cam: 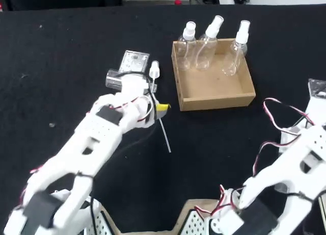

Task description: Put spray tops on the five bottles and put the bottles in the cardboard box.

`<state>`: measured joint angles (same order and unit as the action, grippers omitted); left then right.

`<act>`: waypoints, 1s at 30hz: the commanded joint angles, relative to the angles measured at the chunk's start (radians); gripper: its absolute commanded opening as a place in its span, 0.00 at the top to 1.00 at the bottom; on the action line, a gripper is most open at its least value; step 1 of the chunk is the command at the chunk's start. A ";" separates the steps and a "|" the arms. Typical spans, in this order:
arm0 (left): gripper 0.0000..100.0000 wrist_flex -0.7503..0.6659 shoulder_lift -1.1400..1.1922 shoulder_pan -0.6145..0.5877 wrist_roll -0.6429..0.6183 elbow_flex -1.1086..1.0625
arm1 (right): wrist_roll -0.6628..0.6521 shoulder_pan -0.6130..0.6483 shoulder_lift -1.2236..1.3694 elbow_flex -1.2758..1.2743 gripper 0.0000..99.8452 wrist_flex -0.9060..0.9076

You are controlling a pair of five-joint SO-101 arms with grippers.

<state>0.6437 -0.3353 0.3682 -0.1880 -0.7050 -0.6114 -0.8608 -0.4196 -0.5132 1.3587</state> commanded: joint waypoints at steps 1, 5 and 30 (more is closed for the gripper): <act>0.72 -0.021 0.098 0.008 -0.081 0.122 | -0.014 -0.017 -0.067 -0.008 0.99 -0.017; 0.72 -0.021 0.196 -0.005 -0.117 0.196 | -0.014 -0.014 -0.067 -0.024 0.99 -0.018; 0.80 -0.014 0.279 -0.054 0.161 0.259 | -0.014 -0.020 -0.067 -0.030 0.99 -0.015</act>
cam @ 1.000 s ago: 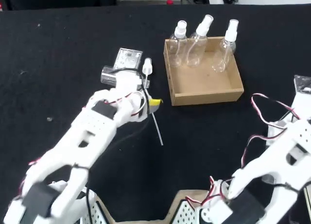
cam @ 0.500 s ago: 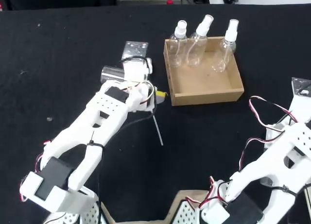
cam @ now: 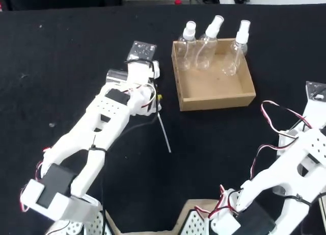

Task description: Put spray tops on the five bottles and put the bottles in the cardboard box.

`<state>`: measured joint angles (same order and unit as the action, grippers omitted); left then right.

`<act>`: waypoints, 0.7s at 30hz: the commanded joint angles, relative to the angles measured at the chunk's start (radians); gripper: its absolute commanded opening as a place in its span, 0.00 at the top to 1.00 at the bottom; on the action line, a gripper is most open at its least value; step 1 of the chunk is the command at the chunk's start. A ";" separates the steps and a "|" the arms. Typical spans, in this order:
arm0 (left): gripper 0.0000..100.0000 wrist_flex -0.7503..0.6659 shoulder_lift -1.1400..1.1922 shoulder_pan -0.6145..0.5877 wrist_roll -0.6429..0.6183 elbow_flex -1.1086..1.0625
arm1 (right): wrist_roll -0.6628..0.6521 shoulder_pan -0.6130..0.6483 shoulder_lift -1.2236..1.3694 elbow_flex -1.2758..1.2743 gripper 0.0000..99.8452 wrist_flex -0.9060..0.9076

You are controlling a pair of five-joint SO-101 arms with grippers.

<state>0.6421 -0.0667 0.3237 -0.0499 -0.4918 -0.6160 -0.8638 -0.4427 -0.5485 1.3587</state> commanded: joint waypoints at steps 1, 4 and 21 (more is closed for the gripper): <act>0.80 -0.014 0.026 -0.015 0.021 0.050 | -0.009 -0.017 -0.044 0.005 0.99 -0.014; 0.80 -0.012 0.064 -0.015 0.021 0.065 | -0.009 -0.017 -0.044 0.005 0.99 -0.014; 0.80 -0.020 -0.015 -0.007 0.023 0.073 | -0.009 -0.015 -0.047 -0.027 0.99 -0.018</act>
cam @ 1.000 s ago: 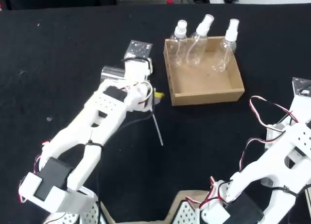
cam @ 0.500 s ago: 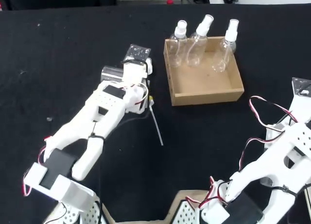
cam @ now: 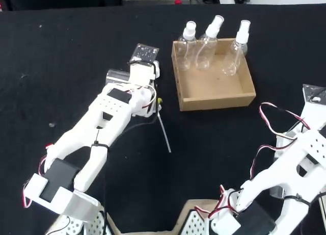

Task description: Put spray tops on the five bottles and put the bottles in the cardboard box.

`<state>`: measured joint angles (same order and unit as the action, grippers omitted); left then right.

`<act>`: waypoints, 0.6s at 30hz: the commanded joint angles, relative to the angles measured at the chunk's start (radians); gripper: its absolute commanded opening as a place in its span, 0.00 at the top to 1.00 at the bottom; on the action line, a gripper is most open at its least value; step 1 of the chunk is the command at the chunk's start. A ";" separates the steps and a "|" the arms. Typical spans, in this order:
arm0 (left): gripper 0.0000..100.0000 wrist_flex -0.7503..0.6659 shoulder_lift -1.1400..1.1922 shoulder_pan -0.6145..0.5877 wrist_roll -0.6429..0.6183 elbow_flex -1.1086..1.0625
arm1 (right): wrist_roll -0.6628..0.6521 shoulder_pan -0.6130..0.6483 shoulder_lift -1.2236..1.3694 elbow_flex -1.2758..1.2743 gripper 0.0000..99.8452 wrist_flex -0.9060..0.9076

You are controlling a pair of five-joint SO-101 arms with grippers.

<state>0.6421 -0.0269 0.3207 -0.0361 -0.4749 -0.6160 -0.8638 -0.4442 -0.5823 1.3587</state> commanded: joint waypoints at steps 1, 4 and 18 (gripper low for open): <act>0.81 -0.020 -0.057 -0.004 0.009 0.056 | -0.009 -0.017 -0.045 0.007 0.99 -0.018; 0.83 -0.020 -0.060 -0.002 0.009 0.056 | -0.009 -0.017 -0.048 0.007 0.99 -0.018; 0.96 -0.020 -0.066 0.068 0.009 0.056 | -0.009 -0.018 -0.048 0.007 0.99 -0.018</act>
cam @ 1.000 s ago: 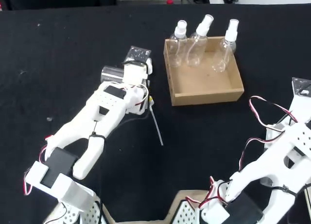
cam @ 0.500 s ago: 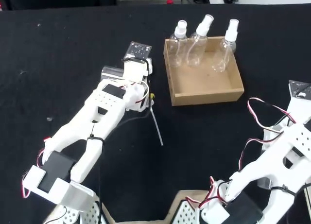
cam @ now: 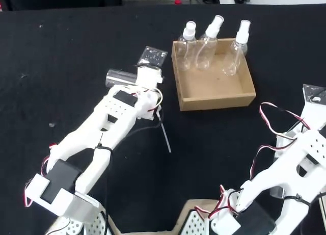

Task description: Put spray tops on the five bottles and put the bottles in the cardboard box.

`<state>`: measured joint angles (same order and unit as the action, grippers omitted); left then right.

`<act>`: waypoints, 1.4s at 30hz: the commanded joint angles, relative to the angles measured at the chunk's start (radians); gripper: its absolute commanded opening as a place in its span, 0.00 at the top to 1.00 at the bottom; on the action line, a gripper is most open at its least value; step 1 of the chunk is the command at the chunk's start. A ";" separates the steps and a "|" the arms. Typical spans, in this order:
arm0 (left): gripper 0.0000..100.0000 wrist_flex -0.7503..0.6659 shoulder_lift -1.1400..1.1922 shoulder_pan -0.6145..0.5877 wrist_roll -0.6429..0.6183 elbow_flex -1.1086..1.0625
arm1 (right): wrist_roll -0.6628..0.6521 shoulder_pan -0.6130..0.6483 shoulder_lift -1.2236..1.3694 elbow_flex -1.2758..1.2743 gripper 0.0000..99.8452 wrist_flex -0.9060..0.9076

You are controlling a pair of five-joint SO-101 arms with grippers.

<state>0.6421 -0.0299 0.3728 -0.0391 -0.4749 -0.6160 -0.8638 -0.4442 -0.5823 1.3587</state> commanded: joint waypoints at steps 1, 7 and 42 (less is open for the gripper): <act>0.96 -0.018 -0.063 0.015 0.012 0.056 | -0.009 -0.018 -0.048 0.007 0.99 -0.018; 0.97 -0.014 -0.064 0.013 0.012 0.054 | -0.009 -0.018 -0.047 0.007 0.99 -0.018; 0.97 0.712 -0.967 -0.315 0.559 -0.179 | -0.006 -0.009 -0.044 0.007 0.99 -0.018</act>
<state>1.3126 -0.9030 0.1550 0.4104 -0.6145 -0.6160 -0.8638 -0.4442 -0.5823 1.3587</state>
